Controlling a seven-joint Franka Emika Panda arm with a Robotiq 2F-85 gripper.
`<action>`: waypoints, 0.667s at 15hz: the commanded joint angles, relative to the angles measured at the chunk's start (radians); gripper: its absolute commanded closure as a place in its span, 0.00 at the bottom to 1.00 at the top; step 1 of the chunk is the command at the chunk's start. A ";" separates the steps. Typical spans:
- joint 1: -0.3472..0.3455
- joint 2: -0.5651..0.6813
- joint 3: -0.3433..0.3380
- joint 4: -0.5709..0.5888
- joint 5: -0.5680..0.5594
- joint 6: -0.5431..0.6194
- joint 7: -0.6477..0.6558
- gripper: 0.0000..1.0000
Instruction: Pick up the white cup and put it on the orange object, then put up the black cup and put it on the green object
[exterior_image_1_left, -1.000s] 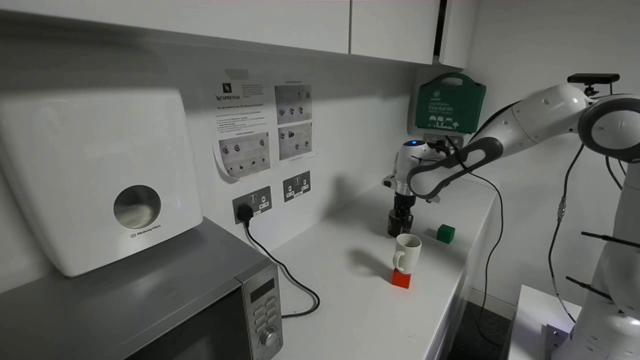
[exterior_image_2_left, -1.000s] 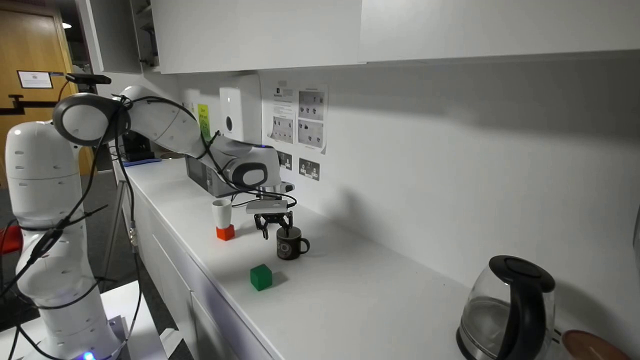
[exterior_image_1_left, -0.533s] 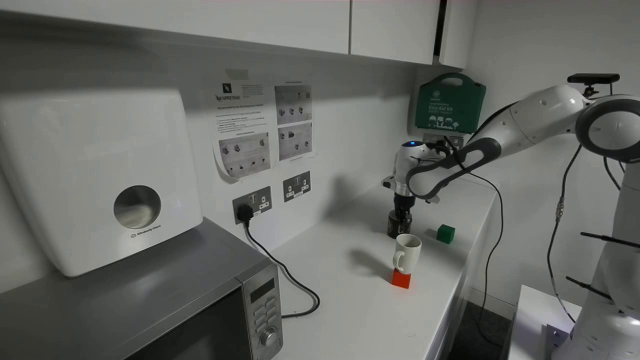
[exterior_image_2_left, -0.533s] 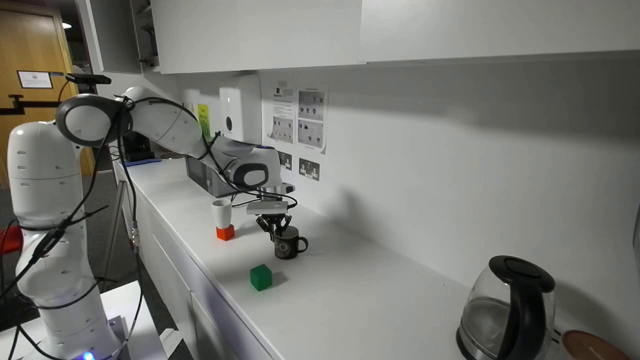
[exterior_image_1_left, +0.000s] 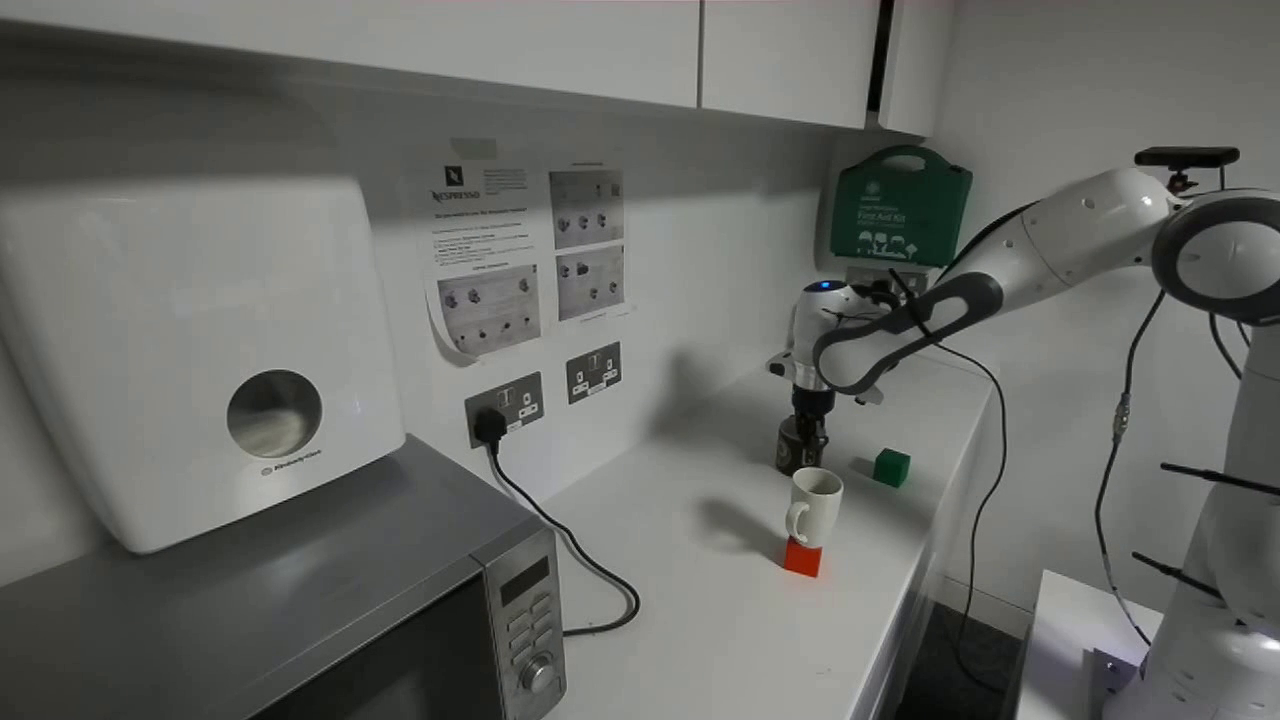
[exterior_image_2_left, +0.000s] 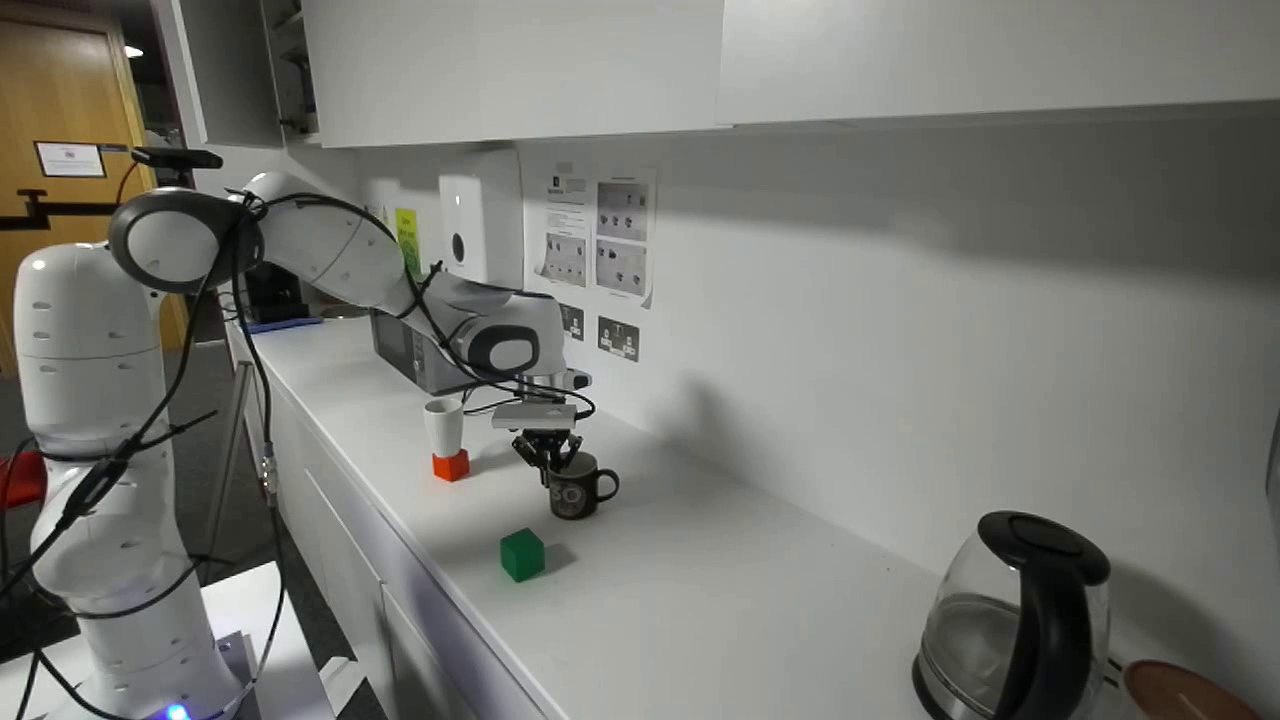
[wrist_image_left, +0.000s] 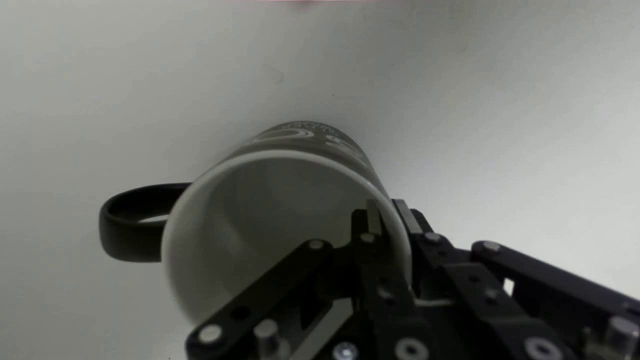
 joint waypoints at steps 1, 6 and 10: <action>-0.020 -0.063 0.002 -0.019 0.006 -0.038 0.000 0.98; -0.027 -0.125 -0.005 -0.044 0.021 -0.081 0.037 0.98; -0.032 -0.205 -0.020 -0.080 0.038 -0.129 0.075 0.98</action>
